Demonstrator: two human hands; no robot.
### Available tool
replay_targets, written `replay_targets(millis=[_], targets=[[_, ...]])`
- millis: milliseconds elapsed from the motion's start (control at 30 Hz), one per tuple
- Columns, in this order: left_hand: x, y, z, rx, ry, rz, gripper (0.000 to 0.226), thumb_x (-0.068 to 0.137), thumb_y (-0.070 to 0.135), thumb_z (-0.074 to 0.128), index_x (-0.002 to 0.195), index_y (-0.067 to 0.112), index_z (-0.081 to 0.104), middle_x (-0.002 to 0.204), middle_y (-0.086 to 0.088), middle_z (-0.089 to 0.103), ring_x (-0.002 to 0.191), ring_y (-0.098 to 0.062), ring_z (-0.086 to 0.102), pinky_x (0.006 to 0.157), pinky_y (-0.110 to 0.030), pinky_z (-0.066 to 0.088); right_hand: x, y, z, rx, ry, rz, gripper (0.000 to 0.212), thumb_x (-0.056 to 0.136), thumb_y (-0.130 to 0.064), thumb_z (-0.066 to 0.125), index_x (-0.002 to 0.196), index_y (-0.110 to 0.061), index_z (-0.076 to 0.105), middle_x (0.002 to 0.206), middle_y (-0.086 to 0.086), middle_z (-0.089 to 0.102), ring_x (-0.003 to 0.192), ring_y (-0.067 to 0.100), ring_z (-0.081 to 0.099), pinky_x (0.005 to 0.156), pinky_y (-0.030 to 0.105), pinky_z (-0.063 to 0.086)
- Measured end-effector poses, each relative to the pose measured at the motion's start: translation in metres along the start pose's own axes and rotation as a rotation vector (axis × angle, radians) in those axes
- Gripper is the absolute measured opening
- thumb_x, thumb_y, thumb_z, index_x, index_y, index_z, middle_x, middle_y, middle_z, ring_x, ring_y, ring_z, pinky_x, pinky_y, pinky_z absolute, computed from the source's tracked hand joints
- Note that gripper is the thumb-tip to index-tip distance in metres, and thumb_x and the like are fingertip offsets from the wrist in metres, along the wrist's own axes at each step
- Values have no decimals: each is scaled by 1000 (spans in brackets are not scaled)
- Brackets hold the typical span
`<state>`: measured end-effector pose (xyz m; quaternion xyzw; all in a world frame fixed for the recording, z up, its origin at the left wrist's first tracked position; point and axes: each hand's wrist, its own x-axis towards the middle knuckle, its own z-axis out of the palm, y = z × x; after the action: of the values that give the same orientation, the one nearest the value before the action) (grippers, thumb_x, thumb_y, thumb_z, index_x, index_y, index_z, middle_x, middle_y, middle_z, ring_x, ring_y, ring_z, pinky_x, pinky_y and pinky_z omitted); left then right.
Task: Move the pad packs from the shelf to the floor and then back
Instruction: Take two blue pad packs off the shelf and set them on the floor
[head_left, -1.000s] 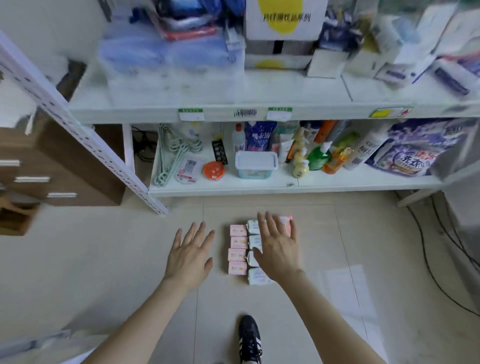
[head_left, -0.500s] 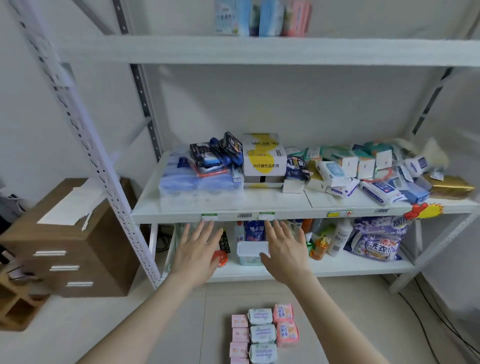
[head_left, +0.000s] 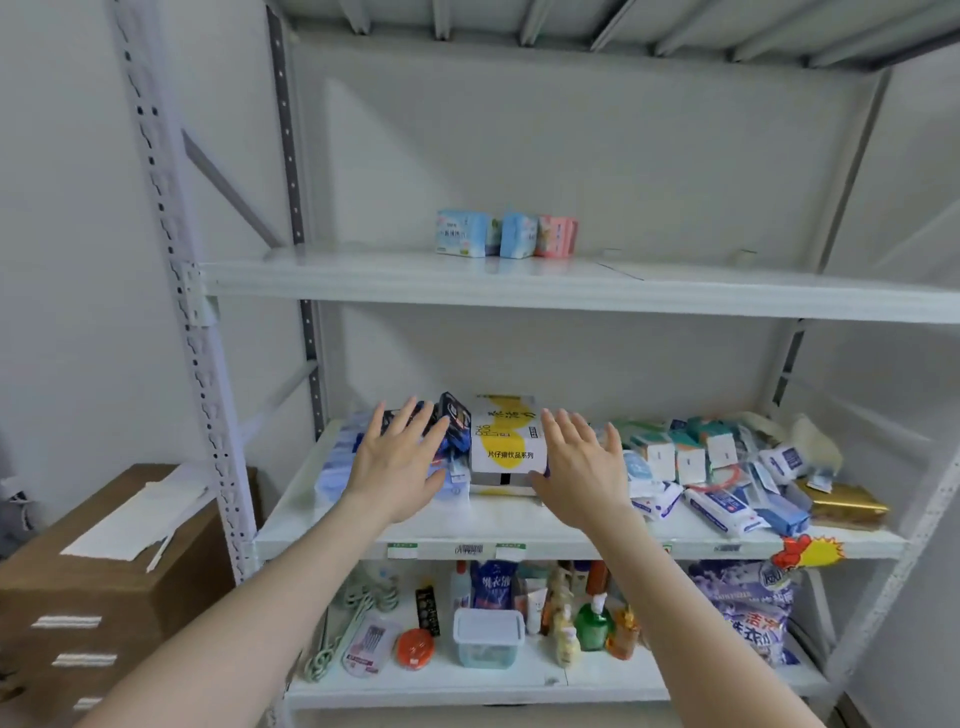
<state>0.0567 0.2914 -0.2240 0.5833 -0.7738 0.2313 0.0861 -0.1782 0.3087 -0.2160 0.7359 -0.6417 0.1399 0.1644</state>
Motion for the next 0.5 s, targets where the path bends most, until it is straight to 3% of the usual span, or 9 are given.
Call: replay_targets(millis=[500], targets=[[126, 26, -117, 69, 278, -71, 69, 95, 57, 33, 154, 25, 18, 163, -6, 11, 150, -24, 5, 119, -54, -1, 92, 95, -95, -35, 235, -72, 78, 94, -51, 45, 153, -18, 6, 161, 5, 15, 149, 23, 13, 117, 53, 9]])
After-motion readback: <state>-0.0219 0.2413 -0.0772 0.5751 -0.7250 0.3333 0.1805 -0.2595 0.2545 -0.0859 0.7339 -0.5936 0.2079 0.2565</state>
